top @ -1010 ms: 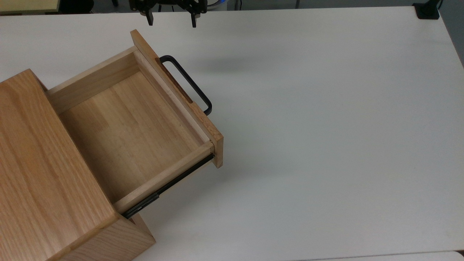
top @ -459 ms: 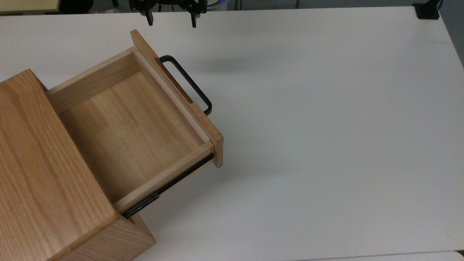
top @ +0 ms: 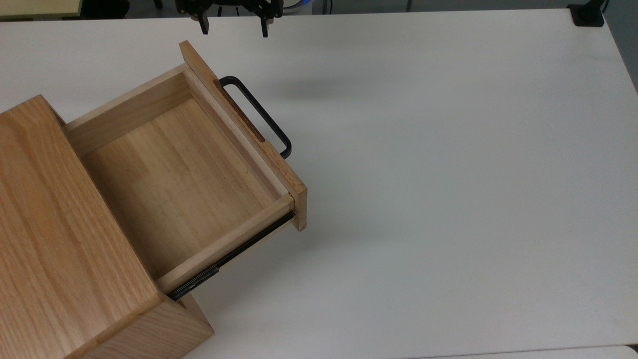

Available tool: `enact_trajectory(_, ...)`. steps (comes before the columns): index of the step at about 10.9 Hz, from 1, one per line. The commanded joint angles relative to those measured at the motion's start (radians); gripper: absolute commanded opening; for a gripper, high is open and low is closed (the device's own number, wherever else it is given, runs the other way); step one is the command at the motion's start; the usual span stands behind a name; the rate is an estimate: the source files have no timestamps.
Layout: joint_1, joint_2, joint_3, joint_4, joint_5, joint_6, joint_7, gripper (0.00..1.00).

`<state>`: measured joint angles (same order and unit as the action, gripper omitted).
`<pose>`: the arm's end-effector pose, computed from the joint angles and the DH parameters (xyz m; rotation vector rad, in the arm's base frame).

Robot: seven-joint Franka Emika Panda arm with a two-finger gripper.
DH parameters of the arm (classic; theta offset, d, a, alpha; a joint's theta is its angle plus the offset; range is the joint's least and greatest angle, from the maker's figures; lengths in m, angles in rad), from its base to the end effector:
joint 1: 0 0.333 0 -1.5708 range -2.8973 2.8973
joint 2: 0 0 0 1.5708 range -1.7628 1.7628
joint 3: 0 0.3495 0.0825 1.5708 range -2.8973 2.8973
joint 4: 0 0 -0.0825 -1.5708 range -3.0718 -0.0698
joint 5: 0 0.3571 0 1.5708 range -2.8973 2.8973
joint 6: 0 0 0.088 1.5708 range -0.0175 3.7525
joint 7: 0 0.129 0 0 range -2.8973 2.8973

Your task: Close the drawer by sliding it

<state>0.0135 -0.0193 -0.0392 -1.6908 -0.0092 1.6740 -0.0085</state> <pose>0.5274 -0.0149 0.6014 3.1331 -0.0255 0.0037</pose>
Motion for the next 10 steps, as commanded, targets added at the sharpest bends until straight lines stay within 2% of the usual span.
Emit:
enact_trajectory(1, -0.003, -0.007, -0.002, 0.002, -0.005, -0.008, -0.018, 1.0)
enact_trajectory(8, -0.017, -0.007, -0.002, 0.002, -0.005, -0.002, -0.016, 1.0)
enact_trajectory(9, -0.017, -0.005, -0.002, 0.002, -0.005, -0.004, -0.016, 0.91)
enact_trajectory(10, -0.017, -0.005, -0.002, 0.002, -0.005, 0.0, -0.021, 0.48)
